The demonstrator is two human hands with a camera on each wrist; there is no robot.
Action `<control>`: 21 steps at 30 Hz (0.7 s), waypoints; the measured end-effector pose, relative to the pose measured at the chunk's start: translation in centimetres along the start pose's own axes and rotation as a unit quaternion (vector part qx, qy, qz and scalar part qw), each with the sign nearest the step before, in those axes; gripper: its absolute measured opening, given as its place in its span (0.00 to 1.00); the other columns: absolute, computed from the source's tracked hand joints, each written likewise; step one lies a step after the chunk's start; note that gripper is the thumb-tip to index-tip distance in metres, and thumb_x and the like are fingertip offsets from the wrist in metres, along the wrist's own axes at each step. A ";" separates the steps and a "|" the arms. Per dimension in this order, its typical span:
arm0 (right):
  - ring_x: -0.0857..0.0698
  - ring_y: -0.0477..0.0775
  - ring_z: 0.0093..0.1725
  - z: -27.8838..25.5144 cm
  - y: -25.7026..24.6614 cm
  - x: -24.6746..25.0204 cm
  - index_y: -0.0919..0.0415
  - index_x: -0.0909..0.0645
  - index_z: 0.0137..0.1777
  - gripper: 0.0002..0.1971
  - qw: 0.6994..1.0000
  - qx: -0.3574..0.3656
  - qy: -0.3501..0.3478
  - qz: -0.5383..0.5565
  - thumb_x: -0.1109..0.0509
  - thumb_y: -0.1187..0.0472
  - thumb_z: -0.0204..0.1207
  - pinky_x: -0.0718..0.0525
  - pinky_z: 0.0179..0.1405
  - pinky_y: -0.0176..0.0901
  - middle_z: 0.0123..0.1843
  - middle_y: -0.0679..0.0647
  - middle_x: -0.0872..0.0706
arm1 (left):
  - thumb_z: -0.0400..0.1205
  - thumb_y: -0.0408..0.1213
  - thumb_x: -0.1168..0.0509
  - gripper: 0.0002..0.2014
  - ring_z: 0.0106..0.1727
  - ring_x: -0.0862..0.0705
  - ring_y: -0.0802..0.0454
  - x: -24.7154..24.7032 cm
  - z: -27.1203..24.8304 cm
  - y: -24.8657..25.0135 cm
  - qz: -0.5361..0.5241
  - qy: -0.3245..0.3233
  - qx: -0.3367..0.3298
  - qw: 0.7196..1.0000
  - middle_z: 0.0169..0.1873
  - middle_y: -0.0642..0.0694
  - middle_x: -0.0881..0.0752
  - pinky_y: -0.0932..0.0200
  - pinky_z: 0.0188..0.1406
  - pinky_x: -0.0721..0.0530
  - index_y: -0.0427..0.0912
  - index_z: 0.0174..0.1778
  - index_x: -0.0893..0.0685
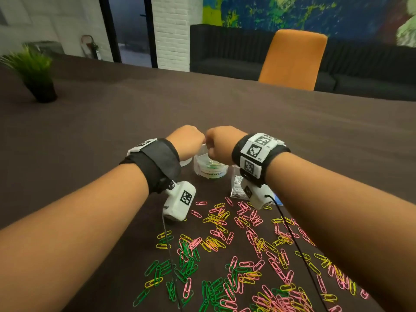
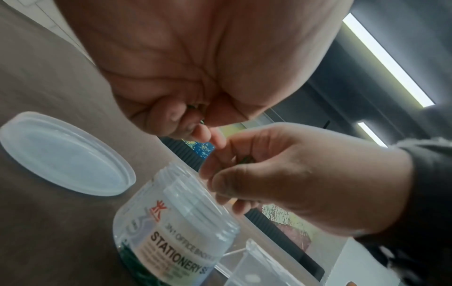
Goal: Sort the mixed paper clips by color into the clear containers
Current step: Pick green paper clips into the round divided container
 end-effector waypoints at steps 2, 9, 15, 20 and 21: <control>0.15 0.56 0.52 0.9 0.2 -0.9 0.55 0.17 0.54 0.07 1.000 0.002 -0.016 -0.004 0.34 0.61 0.78 0.16 0.51 0.47 0.52 0.51 0.13 | 0.80 0.20 0.46 0.17 0.56 0.17 0.39 -0.2 0.1 -0.9 -0.009 -0.003 -0.021 1.000 0.55 0.36 0.14 0.52 0.51 0.24 0.37 0.56 0.15; 0.16 0.47 0.44 0.3 3.1 -0.1 0.46 0.14 0.41 0.10 0.995 -0.006 0.038 0.096 0.30 0.64 0.77 0.20 0.45 0.39 0.40 0.41 0.14 | 0.85 0.27 0.43 0.13 0.54 0.19 0.48 -0.6 0.8 0.1 -0.117 0.016 -0.003 0.993 0.53 0.46 0.16 0.59 0.50 0.24 0.42 0.56 0.15; 0.11 0.52 0.47 -2.1 6.3 0.7 0.47 0.20 0.40 0.19 0.970 -0.032 0.091 0.224 0.39 0.75 0.75 0.11 0.53 0.51 0.45 0.49 0.10 | 0.80 0.26 0.44 0.13 0.54 0.17 0.46 -2.9 1.4 2.1 -0.144 0.004 -0.035 0.989 0.49 0.50 0.15 0.52 0.56 0.20 0.49 0.48 0.21; 0.14 0.61 0.38 -2.8 5.6 0.6 0.54 0.30 0.47 0.11 0.953 -0.031 0.088 0.289 0.46 0.72 0.78 0.13 0.42 0.55 0.42 0.57 0.16 | 0.80 0.27 0.40 0.15 0.52 0.17 0.50 -3.2 0.5 2.3 -0.113 0.029 -0.075 0.990 0.49 0.53 0.14 0.58 0.50 0.22 0.55 0.45 0.18; 0.17 0.59 0.38 -2.5 5.2 0.6 0.54 0.30 0.47 0.10 0.964 -0.028 0.081 0.252 0.45 0.70 0.78 0.16 0.40 0.53 0.41 0.55 0.17 | 0.80 0.28 0.39 0.15 0.52 0.17 0.52 -3.0 0.3 2.0 -0.120 0.042 -0.071 0.989 0.49 0.54 0.14 0.58 0.51 0.21 0.55 0.47 0.16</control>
Point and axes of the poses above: each hand's wrist, its own z-axis towards the middle knuckle, its own x-axis out of the back of the hand, y = z × x, the point moved 4 cm from there along z, towards the middle knuckle
